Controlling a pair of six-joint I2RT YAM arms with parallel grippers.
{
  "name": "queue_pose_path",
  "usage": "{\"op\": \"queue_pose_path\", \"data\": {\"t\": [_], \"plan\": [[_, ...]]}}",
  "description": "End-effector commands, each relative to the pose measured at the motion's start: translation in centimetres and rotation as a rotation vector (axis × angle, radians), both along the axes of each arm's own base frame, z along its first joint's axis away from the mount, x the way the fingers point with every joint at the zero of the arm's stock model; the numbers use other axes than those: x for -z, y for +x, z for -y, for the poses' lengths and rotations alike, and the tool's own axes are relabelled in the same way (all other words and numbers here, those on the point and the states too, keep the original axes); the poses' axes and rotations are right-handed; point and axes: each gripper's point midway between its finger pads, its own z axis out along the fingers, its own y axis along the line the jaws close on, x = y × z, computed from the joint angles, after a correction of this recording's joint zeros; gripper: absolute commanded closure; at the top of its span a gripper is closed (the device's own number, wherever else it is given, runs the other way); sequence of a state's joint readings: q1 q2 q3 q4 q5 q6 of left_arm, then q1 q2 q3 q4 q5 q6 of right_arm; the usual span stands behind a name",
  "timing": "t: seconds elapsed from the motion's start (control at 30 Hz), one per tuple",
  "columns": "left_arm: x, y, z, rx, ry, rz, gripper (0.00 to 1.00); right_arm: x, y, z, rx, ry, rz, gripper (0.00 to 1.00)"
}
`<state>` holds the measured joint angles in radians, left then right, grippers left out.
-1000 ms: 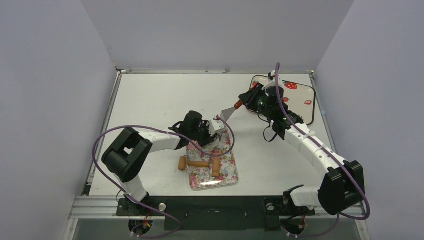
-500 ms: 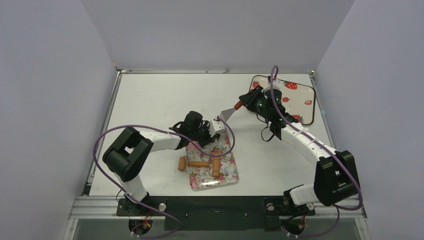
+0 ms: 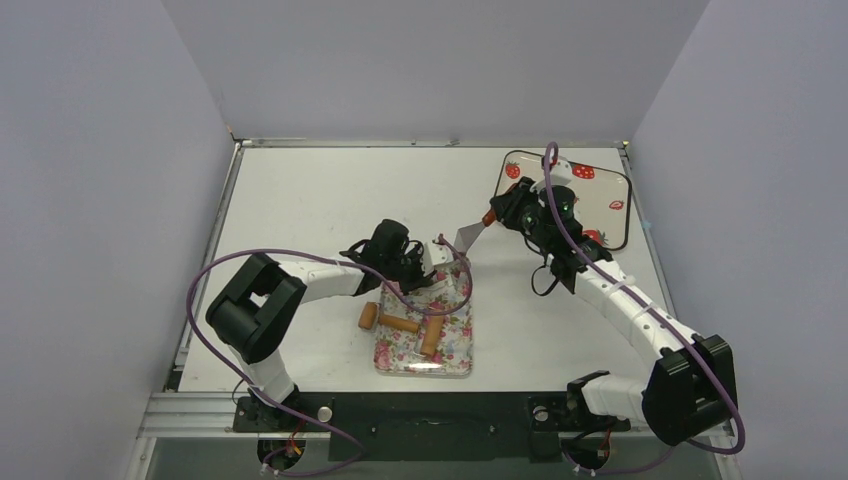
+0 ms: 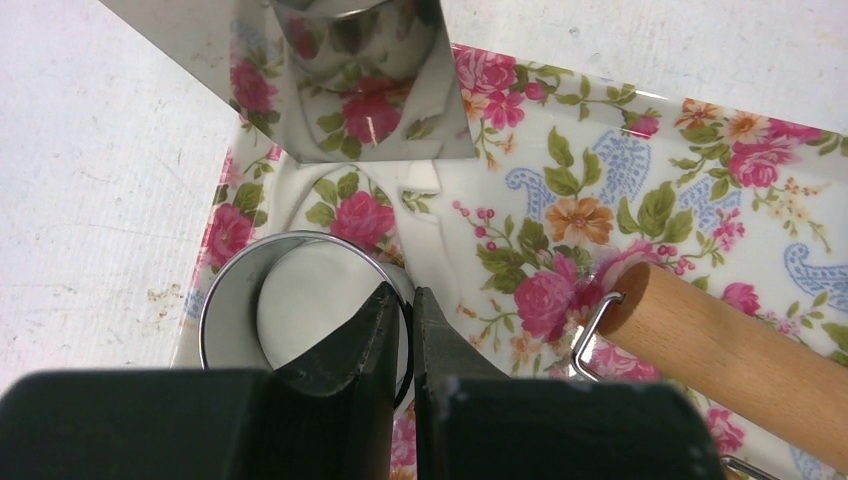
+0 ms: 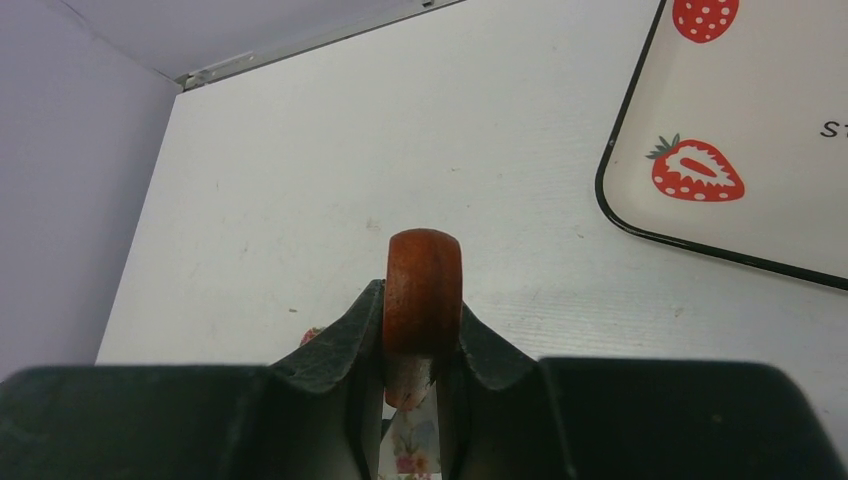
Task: Roll out the dumpling wrappers from the dough
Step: Remove the dumpling wrapper from the work surface.
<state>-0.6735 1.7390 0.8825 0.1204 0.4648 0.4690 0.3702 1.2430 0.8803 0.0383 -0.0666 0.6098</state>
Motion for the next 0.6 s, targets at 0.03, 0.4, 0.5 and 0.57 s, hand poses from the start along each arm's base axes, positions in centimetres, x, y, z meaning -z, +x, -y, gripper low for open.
{"op": "queue_pose_path", "data": {"t": [0.03, 0.4, 0.5, 0.57], "plan": [[-0.9, -0.9, 0.6, 0.112, 0.000, -0.013, 1.00, 2.5, -0.7, 3.3, 0.040, -0.241, -0.048, 1.00], [0.0, -4.5, -0.5, 0.418, 0.057, 0.023, 1.00, 0.7, -0.8, 2.4, 0.013, -0.204, -0.023, 1.00], [-0.3, -4.4, -0.3, 0.439, 0.048, 0.047, 0.97, -0.2, -0.8, 0.8, -0.035, -0.176, -0.009, 1.00], [-0.7, -3.9, -0.1, 0.432, 0.045, 0.061, 0.89, -1.5, -0.9, -0.2, -0.058, -0.167, 0.015, 1.00]]}}
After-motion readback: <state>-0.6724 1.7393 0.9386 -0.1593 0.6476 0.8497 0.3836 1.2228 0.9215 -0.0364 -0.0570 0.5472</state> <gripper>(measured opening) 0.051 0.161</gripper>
